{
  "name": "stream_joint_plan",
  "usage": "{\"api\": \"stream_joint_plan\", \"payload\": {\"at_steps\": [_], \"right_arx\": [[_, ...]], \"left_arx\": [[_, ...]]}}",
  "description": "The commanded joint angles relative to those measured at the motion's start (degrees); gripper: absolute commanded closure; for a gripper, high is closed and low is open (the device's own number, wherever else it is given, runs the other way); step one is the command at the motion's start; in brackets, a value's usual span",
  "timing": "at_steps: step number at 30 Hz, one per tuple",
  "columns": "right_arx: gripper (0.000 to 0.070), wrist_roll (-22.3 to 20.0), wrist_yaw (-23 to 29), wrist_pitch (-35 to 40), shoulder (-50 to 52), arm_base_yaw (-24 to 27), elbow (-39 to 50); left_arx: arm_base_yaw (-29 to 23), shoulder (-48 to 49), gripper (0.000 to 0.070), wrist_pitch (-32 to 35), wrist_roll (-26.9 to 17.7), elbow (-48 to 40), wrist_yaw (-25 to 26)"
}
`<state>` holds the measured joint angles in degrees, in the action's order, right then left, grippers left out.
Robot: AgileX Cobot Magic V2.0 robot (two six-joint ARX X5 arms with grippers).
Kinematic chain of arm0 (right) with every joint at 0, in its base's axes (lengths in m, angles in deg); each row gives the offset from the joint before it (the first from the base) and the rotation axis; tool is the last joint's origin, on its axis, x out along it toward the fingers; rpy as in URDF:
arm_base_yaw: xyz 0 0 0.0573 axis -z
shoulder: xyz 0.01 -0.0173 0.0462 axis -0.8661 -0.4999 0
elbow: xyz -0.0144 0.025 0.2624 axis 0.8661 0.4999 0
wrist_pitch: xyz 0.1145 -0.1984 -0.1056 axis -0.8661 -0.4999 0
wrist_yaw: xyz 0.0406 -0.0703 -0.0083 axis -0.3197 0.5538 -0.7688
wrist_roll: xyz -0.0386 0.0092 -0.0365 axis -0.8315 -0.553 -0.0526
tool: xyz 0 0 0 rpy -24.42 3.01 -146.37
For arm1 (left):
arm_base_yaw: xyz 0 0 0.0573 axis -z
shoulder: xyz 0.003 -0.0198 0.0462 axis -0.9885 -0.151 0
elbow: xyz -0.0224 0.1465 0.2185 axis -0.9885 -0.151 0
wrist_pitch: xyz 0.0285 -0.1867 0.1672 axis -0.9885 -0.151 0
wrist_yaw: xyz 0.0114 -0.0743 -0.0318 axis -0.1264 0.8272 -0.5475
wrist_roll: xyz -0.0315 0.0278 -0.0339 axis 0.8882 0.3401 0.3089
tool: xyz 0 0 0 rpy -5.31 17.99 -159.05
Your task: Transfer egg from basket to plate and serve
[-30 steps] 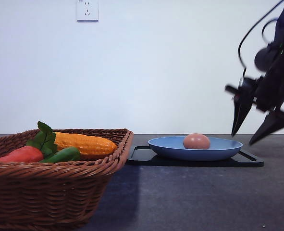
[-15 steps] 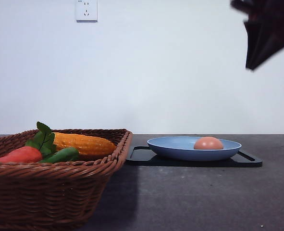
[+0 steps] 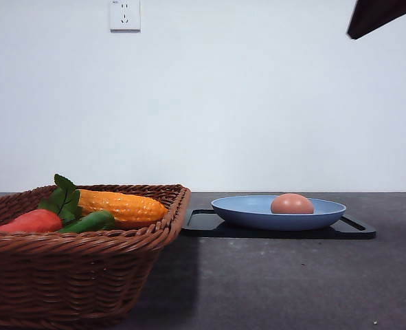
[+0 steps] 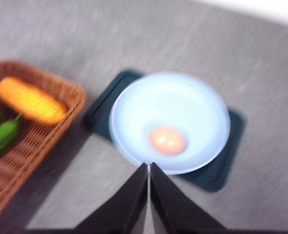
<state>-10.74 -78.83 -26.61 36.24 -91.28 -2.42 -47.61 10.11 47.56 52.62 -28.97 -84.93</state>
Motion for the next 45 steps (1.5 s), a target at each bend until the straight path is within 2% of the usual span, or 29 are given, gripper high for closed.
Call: {"api": "stream_joint_plan", "payload": {"at_steps": [1, 6, 10, 14, 28, 35, 39, 41, 45], "right_arx": [[0.0700, -0.39, 2.58, 3.47, 2.73, -1.10, 4.04], [0.0700, -0.44, 6.00, 14.99, 12.05, -2.38, 16.73], [0.0700, -0.44, 6.10, 21.30, 17.48, -2.39, 23.74], [0.0700, -0.10, 6.51, 22.24, 20.12, -2.39, 25.52], [0.0700, -0.01, 9.64, 22.29, 23.24, -2.33, 25.51], [0.0700, -0.03, 17.38, 22.29, 27.28, -2.33, 25.51], [0.0700, -0.03, 23.90, 22.29, 29.92, -2.33, 25.51], [0.0700, -0.03, 26.86, 22.29, 31.11, -2.35, 25.51], [0.0700, -0.05, 34.59, 22.31, 33.66, -2.35, 25.47]], "left_arx": [[0.06, 2.95, 0.0700, 3.85, 1.68, -5.01, 0.06], [0.05, 12.92, 0.0700, 10.23, 5.60, -16.81, 0.07], [0.05, 18.55, 0.0700, 10.83, 7.99, -20.76, 0.05], [0.05, 20.99, 0.0700, 11.40, 9.80, -20.89, 0.05], [0.05, 21.11, 0.0700, 11.30, 9.86, -20.89, 0.03], [0.08, 21.13, 0.0700, 11.36, 9.86, -20.98, 0.05], [-1.01, 25.26, 0.0700, 10.88, 9.29, -20.98, 0.05], [-3.23, 28.35, 0.0700, 10.88, 4.88, -21.14, 0.20], [-11.64, 34.86, 0.0700, 11.93, 4.70, -24.08, 0.18]]}}
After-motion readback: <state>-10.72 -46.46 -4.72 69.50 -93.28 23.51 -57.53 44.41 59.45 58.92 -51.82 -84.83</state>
